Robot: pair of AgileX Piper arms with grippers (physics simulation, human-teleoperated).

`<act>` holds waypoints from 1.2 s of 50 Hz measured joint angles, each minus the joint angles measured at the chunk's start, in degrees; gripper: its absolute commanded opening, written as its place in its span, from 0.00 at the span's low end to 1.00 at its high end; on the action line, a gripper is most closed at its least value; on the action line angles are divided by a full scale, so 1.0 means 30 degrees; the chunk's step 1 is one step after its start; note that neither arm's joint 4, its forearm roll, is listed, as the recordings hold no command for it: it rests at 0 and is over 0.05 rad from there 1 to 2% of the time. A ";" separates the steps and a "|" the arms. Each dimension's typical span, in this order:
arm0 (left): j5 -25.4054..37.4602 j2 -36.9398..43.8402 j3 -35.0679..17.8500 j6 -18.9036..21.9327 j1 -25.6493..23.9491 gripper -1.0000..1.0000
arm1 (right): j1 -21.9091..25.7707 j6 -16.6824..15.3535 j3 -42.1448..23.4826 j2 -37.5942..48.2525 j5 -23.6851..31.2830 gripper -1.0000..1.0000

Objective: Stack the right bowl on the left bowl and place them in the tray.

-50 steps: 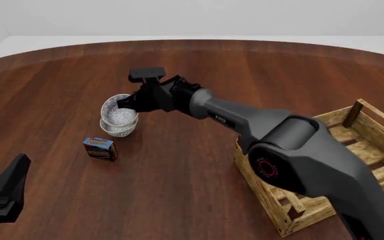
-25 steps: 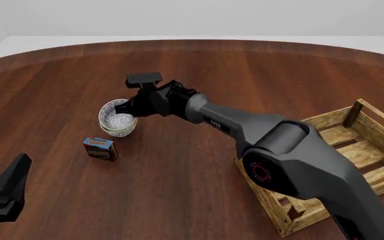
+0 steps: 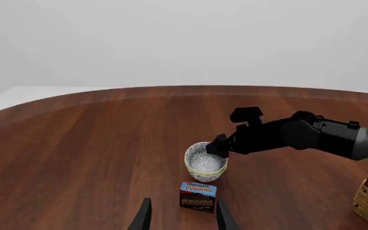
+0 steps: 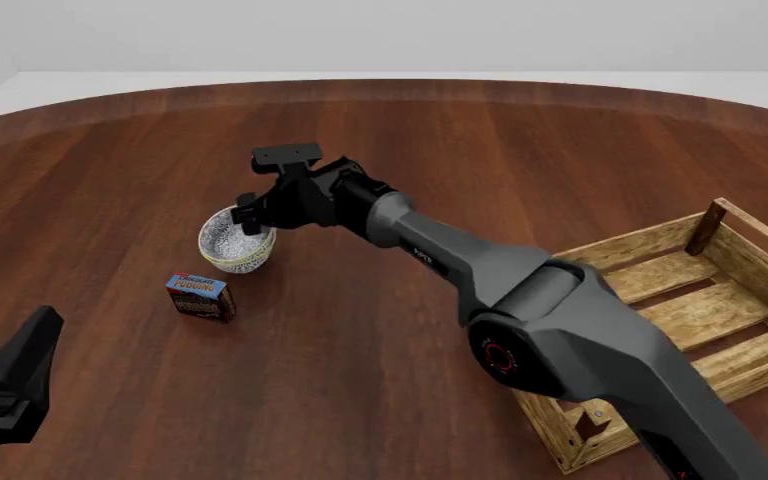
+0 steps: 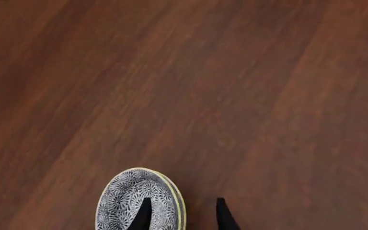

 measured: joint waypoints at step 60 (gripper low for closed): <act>0.0936 0.4226 -0.3654 0.1142 -0.0678 1.00 | 0.0101 -0.0774 2.2600 -1.8590 -1.2010 1.00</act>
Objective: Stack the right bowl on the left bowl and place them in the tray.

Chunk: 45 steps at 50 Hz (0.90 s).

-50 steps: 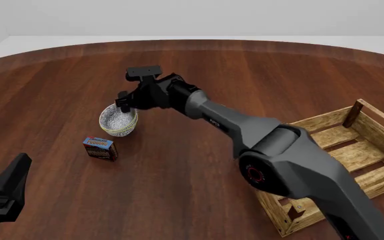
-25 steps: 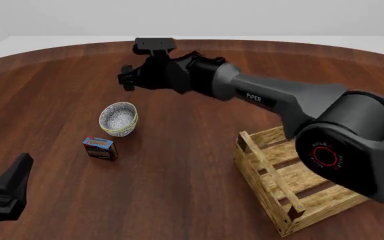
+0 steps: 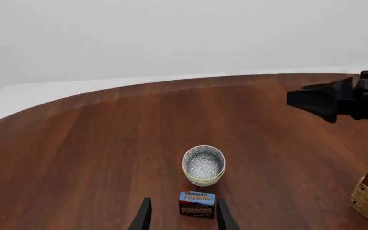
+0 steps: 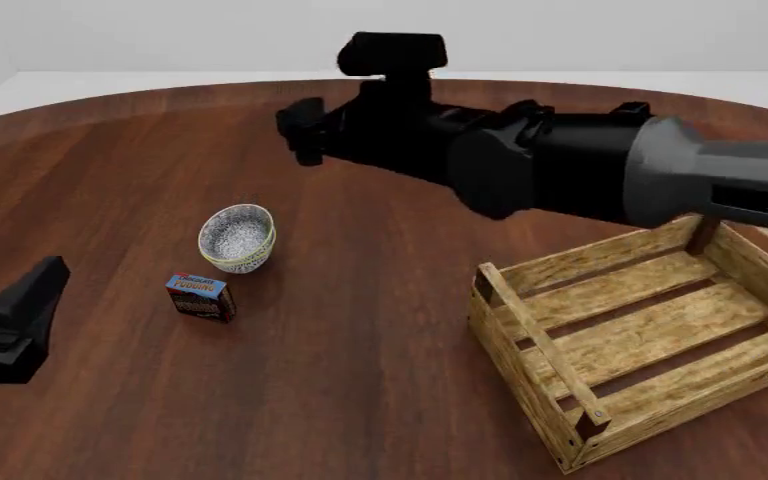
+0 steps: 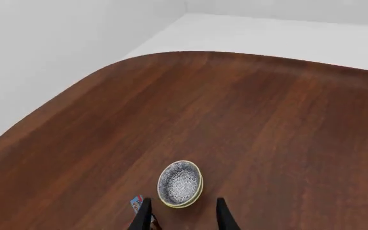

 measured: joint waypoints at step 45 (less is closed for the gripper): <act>0.8586 1.5187 -1.3158 0.0513 -0.1648 1.00 | -0.0983 -0.2879 0.7098 -1.2963 -0.1661 1.00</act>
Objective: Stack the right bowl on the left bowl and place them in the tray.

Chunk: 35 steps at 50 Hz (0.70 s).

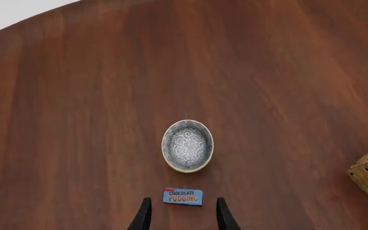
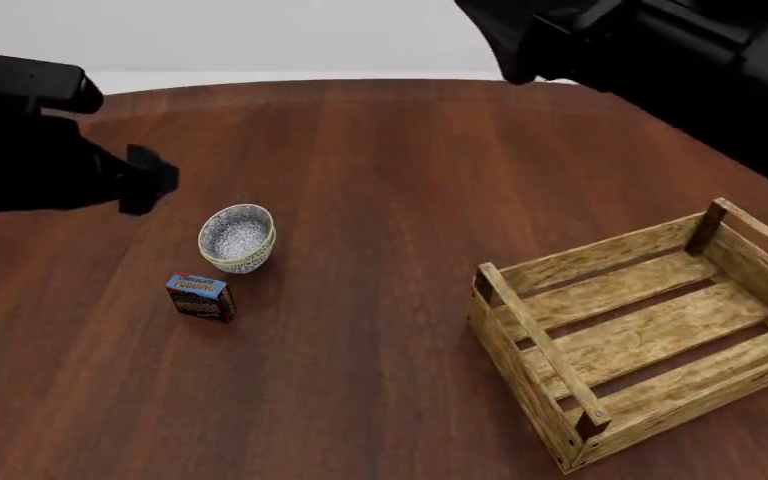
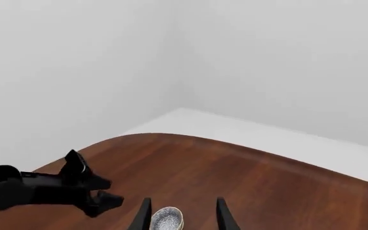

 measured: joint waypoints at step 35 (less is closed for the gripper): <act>0.3134 0.8400 -0.5975 0.0283 0.0281 1.00 | -0.0141 -0.0396 0.0303 -0.0961 0.0227 1.00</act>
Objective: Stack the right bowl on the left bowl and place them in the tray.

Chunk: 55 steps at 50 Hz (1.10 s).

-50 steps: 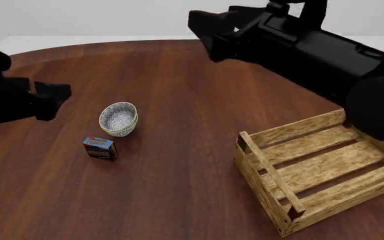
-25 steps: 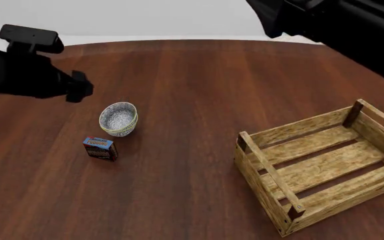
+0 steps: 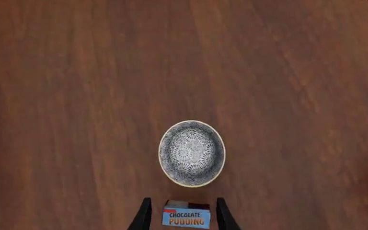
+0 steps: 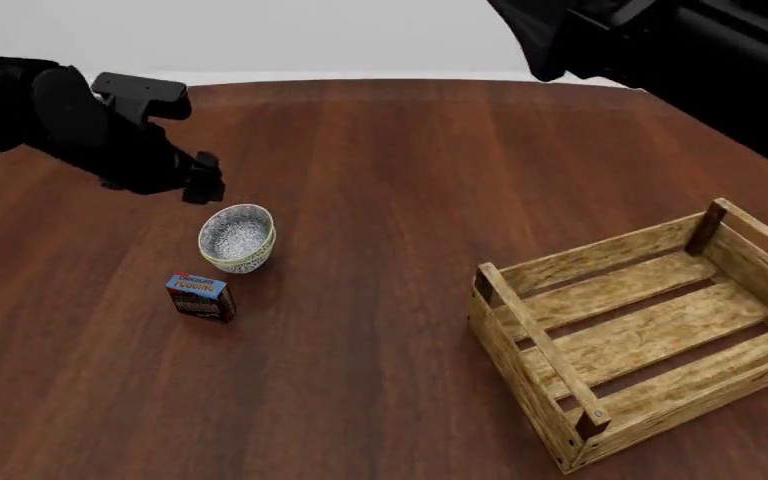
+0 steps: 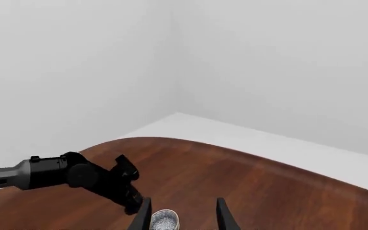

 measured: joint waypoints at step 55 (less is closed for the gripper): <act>-0.3545 0.6123 -0.0734 -0.1918 0.0516 1.00 | -0.0197 -0.0004 0.0130 0.1066 -0.0391 1.00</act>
